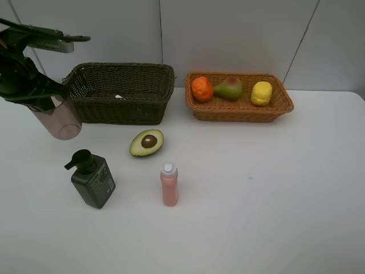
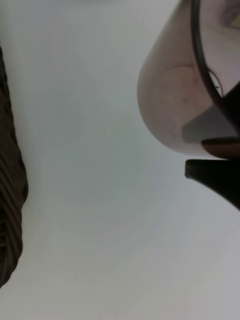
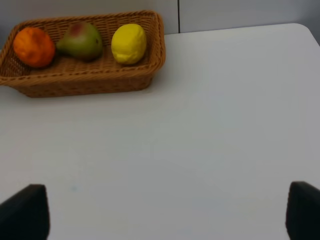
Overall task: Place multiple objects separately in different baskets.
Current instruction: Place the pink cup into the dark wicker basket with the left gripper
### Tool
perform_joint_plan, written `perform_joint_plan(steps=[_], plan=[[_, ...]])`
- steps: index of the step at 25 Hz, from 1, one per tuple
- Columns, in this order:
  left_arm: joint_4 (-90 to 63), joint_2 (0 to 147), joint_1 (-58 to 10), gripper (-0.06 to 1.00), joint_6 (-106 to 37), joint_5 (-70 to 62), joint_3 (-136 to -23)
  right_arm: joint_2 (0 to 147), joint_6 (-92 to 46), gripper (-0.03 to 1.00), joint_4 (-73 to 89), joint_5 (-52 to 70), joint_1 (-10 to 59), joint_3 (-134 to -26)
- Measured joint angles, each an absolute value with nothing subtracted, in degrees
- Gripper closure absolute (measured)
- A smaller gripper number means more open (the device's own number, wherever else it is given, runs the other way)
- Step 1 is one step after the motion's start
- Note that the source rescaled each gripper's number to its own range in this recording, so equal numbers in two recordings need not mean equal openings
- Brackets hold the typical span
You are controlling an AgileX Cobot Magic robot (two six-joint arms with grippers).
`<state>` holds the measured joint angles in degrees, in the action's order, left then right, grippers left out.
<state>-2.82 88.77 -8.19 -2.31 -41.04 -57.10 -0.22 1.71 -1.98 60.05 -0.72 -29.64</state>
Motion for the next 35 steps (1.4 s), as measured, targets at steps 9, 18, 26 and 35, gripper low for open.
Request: perform_joint_plan(steps=[9, 18, 26, 35], plan=[[-4.51, 87.35, -8.19, 0.94, -3.49, -47.1, -68.5, -0.22, 1.71, -0.03, -1.98, 60.05, -0.72, -29.64], [-4.51, 89.09, -8.19, 0.94, -7.62, -30.3, -70.33, -0.22, 1.71, -0.03, -1.98, 60.05, -0.72, -29.64], [-4.51, 99.54, -8.19, 0.94, -11.25, -15.09, -70.33, -0.22, 1.71, -0.03, -1.98, 60.05, -0.72, -29.64], [-4.51, 109.98, -8.19, 0.94, -12.44, -4.56, -70.33, -0.22, 1.71, -0.03, -1.98, 60.05, -0.72, -29.64]])
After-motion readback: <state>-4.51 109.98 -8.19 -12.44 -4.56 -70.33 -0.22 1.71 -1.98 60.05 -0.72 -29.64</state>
